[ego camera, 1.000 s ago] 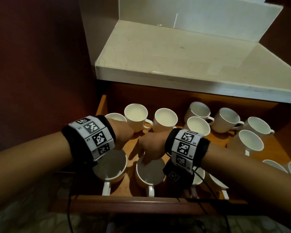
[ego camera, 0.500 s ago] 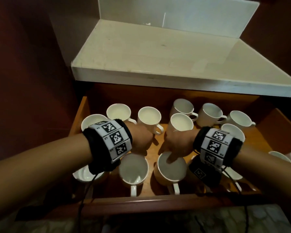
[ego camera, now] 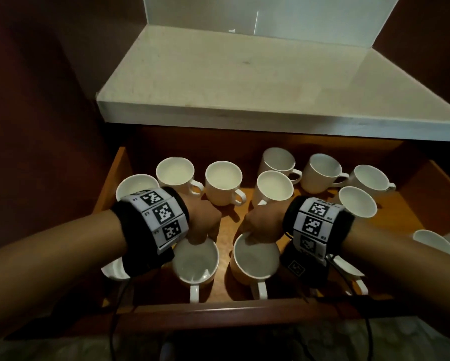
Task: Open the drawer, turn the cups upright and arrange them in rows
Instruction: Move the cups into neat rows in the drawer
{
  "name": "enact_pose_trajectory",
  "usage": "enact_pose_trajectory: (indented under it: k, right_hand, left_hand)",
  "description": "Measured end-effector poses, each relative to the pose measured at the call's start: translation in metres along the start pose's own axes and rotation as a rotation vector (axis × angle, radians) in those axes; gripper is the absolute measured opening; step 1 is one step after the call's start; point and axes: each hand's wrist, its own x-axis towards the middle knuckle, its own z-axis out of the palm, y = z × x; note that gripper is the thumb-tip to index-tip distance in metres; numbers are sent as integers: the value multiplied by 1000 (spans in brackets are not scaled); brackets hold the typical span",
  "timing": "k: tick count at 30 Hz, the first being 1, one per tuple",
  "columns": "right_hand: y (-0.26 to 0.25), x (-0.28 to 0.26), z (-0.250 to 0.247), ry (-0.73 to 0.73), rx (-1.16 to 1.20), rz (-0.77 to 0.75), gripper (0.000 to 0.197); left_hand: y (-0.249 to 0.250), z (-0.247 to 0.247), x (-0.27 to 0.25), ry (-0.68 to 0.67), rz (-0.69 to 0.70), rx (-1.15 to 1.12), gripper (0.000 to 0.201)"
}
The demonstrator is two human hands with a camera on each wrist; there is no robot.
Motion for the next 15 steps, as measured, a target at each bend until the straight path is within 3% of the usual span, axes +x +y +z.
enact_pose_trajectory:
  k: [15]
  right_hand:
    - [-3,-3,-3,29,56,-10,42]
  left_hand:
    - [-4,3,5,-26,-28,103,40]
